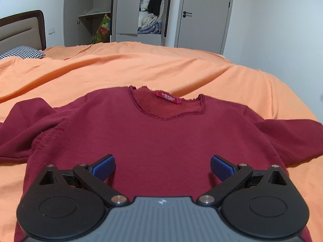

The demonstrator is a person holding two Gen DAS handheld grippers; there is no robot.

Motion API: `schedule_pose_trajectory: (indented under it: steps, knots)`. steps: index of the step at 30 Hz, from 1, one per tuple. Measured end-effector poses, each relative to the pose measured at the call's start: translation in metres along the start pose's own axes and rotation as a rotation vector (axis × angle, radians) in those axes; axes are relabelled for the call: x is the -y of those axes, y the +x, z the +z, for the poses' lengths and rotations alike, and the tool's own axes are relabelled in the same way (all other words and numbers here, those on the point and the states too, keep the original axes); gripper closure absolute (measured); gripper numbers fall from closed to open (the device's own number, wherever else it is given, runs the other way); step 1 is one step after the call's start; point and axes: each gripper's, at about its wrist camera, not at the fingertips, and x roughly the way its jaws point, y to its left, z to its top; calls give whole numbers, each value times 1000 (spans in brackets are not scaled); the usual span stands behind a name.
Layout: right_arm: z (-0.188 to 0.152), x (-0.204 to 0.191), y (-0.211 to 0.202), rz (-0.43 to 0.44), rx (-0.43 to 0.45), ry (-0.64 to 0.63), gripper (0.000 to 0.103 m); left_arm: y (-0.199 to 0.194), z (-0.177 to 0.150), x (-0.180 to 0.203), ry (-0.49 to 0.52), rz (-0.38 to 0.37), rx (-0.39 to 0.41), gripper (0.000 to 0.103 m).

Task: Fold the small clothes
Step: 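Reach the right tool to the sleeve cuff and close on it, then lift the held sleeve and lay it across the shirt body, open right tool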

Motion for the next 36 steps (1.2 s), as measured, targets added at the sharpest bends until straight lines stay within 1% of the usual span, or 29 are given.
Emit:
schedule_pose_trajectory:
  steps: [1,3,4,5,6,7,9,10,12,14,17,21,24,27,29,31,33,36]
  knots:
    - [4,4,6,-16,6,20,8,2,-1,1,7,13,-5,0]
    - [10,8,15,-36,20,46,19,5,-1,2,23,45,-18,0]
    - [13,9,19,-39,27,60,23,6,-1,1,23,51,-25,0]
    - [16,10,22,-40,31,76,33,4,0,-2,15,47,-30,0]
    - [19,12,27,-45,27,92,46,3,1,-4,3,37,-32,0]
    - [21,11,32,-64,18,107,55,1,3,-8,-9,27,-34,0]
    - [24,8,36,-110,15,105,92,-5,8,-15,-24,16,-35,0]
    - [25,7,35,-121,24,94,99,-8,10,-18,-26,17,-33,0]
    - [29,2,27,-111,57,82,101,-13,15,-24,-30,37,-33,0]
    - [36,-11,10,-85,111,51,101,-18,19,-30,-41,49,-31,0]
    - [48,-46,-22,-30,197,-63,101,-28,25,-44,-76,46,-19,0]
    - [56,-115,-66,124,287,-209,101,-47,33,-67,-123,52,25,0]
    - [47,-179,-93,270,329,-344,101,-61,39,-87,-151,75,63,0]
    - [24,-245,-117,432,351,-485,101,-73,43,-109,-186,108,93,0]
    - [0,-285,-128,531,352,-582,101,-78,44,-125,-210,135,110,0]
    - [-29,-321,-139,596,343,-687,101,-82,44,-140,-235,167,120,0]
    - [-62,-351,-144,659,307,-782,101,-83,43,-155,-264,196,124,0]
    - [-122,-386,-142,694,258,-921,101,-81,39,-172,-296,232,118,0]
